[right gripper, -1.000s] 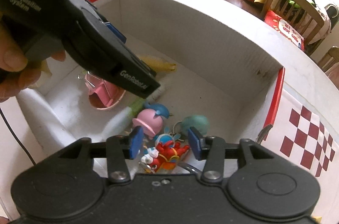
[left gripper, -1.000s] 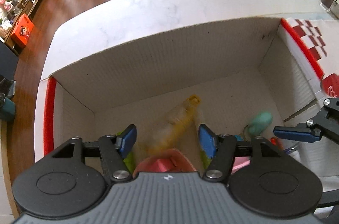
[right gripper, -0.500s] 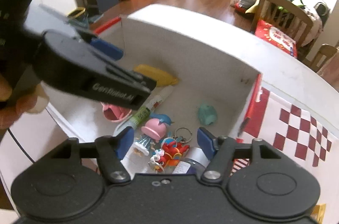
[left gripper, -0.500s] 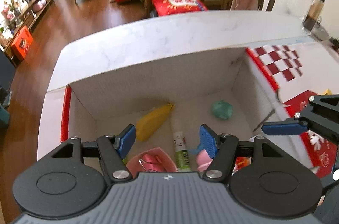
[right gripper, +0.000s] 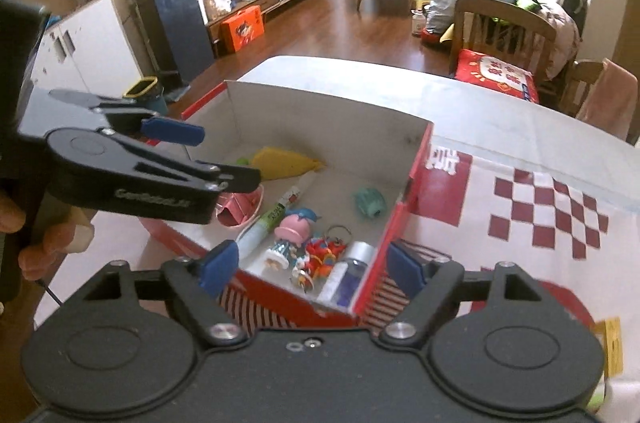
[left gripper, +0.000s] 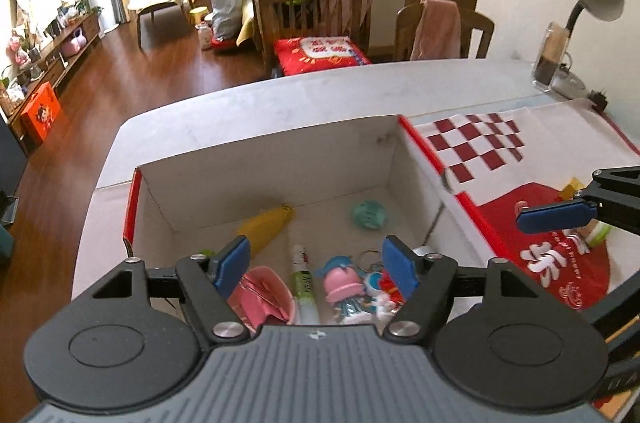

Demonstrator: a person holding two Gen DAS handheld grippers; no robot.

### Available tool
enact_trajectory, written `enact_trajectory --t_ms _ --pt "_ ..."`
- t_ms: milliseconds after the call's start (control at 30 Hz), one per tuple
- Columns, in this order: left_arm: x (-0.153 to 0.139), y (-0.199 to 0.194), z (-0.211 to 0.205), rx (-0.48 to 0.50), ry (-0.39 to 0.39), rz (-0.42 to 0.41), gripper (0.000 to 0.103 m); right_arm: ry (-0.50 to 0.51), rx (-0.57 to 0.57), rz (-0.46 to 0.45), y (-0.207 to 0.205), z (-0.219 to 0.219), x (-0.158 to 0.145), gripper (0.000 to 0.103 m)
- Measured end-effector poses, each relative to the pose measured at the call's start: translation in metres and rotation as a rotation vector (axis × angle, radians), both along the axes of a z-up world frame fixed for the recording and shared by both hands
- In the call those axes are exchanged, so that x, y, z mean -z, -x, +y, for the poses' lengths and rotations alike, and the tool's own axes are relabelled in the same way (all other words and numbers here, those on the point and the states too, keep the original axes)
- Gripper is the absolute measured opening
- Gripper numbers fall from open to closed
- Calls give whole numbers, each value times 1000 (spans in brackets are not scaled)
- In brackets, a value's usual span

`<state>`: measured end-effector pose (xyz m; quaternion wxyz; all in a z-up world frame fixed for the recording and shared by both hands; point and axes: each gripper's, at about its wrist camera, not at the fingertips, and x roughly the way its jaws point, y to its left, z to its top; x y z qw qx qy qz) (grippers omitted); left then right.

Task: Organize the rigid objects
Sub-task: 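Withdraw both tools from the box back toward the jar and yellow box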

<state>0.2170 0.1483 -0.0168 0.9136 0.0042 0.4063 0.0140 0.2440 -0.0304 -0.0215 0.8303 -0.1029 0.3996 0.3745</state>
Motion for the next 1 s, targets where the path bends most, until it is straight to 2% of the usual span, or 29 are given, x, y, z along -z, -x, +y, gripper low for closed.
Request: enact_trajectory --t_ms 100,200,433,567,767,1000 --pt "-2 11 -6 -2 6 -18 73 -30 23 1 8 -13 -1 90" --pt "-3 21 -12 -3 14 -37 78 -57 33 -8 16 -25 -2 92" --pt "-5 43 -28 9 13 -82 79 -96 72 -28 31 -46 -8 102" --pt "-9 56 -42 17 7 -118 84 -104 91 -37 37 -57 -11 103" --pt "-10 66 -69 16 -21 -162 84 -121 110 -44 36 -84 -12 103" --pt "-1 55 -115 22 -13 -179 84 -92 150 -73 16 -131 -11 103"
